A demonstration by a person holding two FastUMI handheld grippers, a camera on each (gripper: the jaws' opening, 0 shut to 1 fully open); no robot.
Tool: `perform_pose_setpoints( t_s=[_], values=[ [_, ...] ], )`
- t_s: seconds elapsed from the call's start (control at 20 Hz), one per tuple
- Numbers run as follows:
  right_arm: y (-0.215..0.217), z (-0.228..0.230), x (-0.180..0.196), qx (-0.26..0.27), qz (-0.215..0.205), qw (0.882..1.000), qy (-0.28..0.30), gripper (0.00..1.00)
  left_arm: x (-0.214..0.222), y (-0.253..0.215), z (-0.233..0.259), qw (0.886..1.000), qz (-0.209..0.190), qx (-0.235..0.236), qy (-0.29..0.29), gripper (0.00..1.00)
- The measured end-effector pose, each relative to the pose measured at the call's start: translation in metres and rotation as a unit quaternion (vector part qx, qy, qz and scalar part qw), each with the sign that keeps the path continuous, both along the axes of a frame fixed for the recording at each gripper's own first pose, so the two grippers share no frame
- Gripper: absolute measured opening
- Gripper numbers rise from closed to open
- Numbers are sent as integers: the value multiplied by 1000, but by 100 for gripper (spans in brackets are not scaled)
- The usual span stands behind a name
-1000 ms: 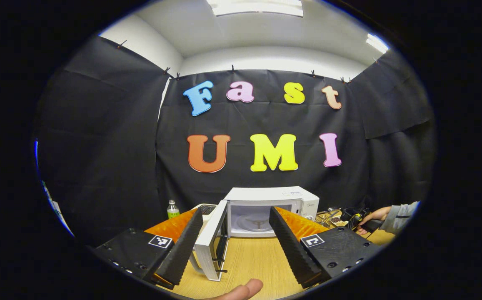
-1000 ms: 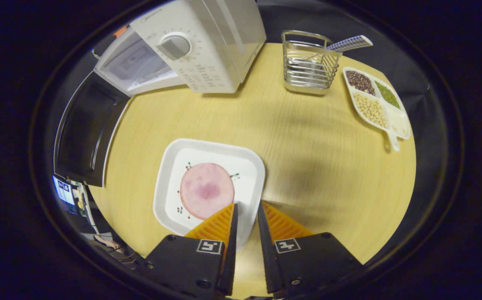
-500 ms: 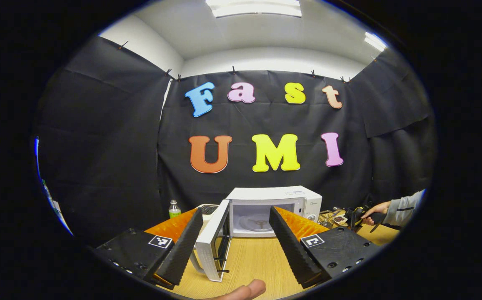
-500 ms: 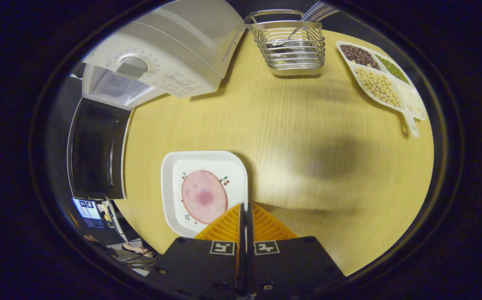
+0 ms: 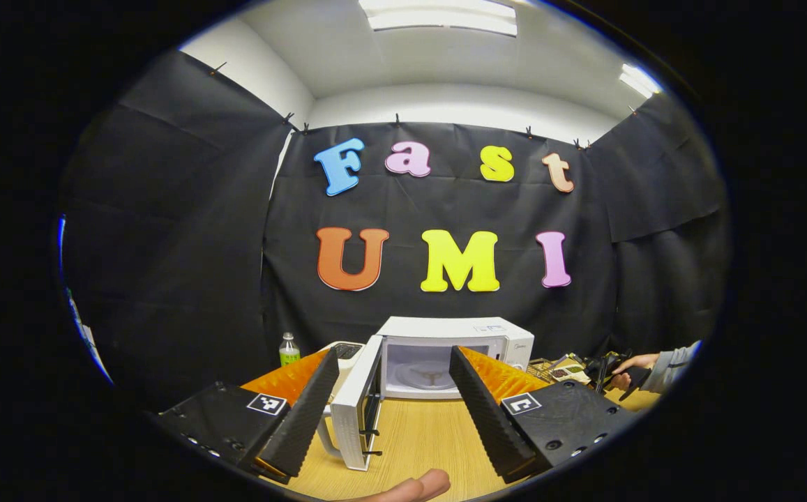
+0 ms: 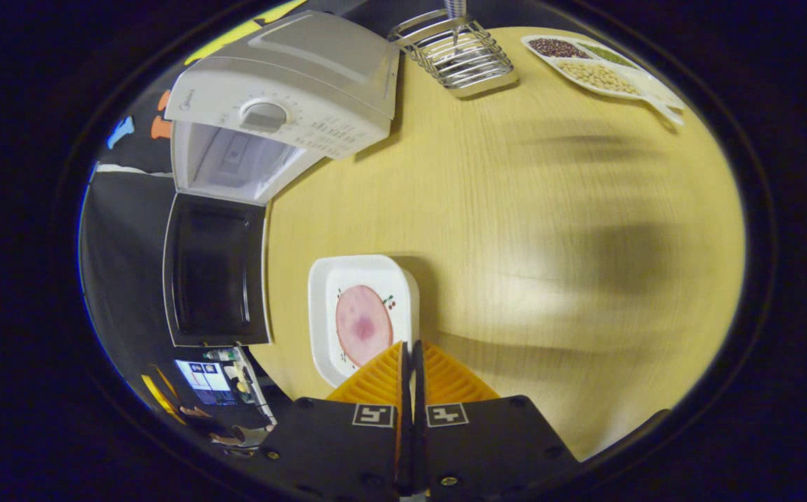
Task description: Open the microwave oven with the left hand, put the food in, and close the microwave oven.
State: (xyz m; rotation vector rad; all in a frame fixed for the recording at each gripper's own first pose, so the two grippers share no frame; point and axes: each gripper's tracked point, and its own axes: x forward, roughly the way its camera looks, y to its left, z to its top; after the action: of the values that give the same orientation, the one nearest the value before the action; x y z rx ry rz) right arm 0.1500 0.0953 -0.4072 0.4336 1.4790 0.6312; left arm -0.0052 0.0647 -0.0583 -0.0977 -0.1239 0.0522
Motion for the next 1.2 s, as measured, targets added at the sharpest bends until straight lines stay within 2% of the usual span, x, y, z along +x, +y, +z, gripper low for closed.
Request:
perform_pose_setpoints(
  t_s=[0.1,0.15,0.25,0.3,0.35,0.4,0.6,0.7,0.75,0.85,0.9,0.95,1.05,1.2],
  values=[
    [-1,1,3,6,-8,1000,-7,0,0,2,-1,1000,2,4,1,95],
    [-2,1,4,9,-12,1000,-7,4,0,3,-4,1000,3,6,3,95],
    [-1,2,7,12,-16,1000,-13,4,1,9,-6,1000,6,10,2,96],
    [1,1,9,10,-17,1000,-14,0,2,12,-8,1000,8,13,3,95],
    [1,4,10,8,-17,1000,-13,4,3,16,-11,1000,12,13,7,95],
    [5,4,15,7,-14,1000,-10,4,1,18,-13,1000,14,13,10,85],
    [55,7,36,22,-14,1000,-7,4,-3,39,-25,1000,23,10,16,85],
    [73,9,38,28,-42,999,10,4,-5,50,-32,999,31,7,22,85],
    [88,10,27,31,-65,997,17,4,-6,56,-34,999,36,6,26,85],
    [112,9,30,37,-106,994,7,4,-9,67,-38,998,46,6,32,85],
    [120,9,34,39,-126,991,-3,4,-11,70,-41,998,49,7,34,96],
    [132,12,35,42,-146,988,-10,4,-13,75,-43,998,53,6,36,96],
    [147,18,43,62,-184,981,-18,4,-16,86,-39,997,68,3,30,96],
    [163,25,60,91,-261,961,-23,0,-18,85,-36,997,67,3,28,94]
  ],
)
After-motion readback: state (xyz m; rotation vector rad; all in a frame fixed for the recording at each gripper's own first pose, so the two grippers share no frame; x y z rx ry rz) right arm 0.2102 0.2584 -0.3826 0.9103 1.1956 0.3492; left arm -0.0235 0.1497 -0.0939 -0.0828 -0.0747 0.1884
